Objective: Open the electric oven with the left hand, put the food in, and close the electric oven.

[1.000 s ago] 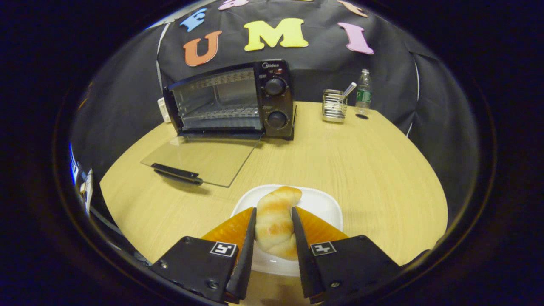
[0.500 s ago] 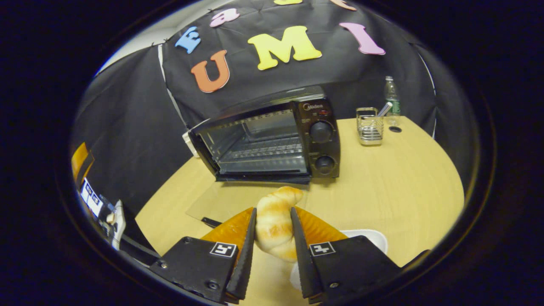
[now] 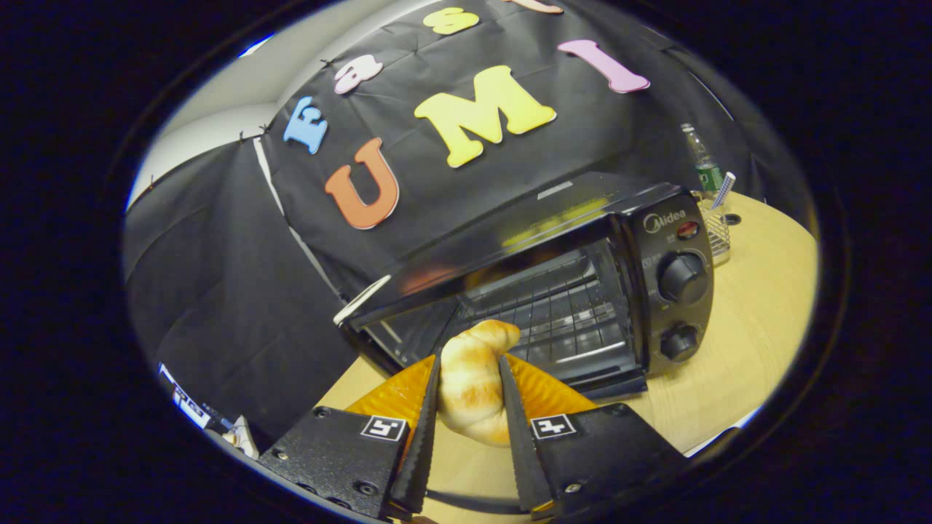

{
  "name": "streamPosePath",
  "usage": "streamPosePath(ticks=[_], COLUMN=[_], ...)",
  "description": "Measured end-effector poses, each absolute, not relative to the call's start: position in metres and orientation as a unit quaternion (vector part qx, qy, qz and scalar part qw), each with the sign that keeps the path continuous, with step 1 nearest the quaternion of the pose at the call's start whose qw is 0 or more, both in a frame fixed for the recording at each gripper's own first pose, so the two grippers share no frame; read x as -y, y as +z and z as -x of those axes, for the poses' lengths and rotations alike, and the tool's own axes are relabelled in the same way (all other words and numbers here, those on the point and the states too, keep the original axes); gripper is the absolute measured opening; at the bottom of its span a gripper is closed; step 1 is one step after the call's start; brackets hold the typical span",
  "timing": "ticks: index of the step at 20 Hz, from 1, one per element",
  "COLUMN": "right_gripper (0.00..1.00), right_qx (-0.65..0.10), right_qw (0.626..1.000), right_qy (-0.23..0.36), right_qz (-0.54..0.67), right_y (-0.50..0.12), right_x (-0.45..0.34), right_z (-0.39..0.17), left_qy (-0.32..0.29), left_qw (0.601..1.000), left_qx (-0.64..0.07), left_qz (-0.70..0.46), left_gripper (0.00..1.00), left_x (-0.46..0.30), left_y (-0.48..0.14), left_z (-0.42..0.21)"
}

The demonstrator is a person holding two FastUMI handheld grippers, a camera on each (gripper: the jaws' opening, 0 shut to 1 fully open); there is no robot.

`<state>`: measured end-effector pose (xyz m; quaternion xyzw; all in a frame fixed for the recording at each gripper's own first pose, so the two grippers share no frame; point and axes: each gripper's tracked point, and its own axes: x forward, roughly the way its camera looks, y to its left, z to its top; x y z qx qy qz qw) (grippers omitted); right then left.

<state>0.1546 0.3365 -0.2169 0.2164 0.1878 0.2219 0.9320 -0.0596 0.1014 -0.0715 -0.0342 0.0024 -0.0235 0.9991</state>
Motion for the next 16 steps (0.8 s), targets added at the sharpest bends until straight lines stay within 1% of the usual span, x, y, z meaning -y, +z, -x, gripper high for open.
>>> streamPosePath(ticks=[6, 8, 11, 16], right_gripper=[0.48, 0.47, 0.47, 0.73], right_qx=[-0.166, -0.152, -0.14, -0.149], right_qw=[0.957, 0.968, 0.976, 0.98], right_qy=[0.134, 0.119, 0.114, 0.101], right_qz=[-0.197, -0.163, -0.121, -0.086], right_y=[-0.234, -0.234, -0.236, -0.245], right_x=[-0.354, -0.359, -0.365, -0.358], right_z=[-0.222, -0.244, -0.271, -0.273], left_qy=[-0.009, -0.01, -0.009, -0.004], left_qw=[0.999, 1.0, 1.0, 0.999], left_qx=[-0.013, -0.015, -0.02, -0.042], left_qz=[0.029, 0.022, 0.01, 0.013], left_gripper=[0.94, 0.94, 0.94, 0.94], left_x=[-0.11, -0.11, -0.112, -0.113], left_y=[-0.082, -0.083, -0.089, -0.104], left_z=[0.055, 0.056, 0.055, 0.05])
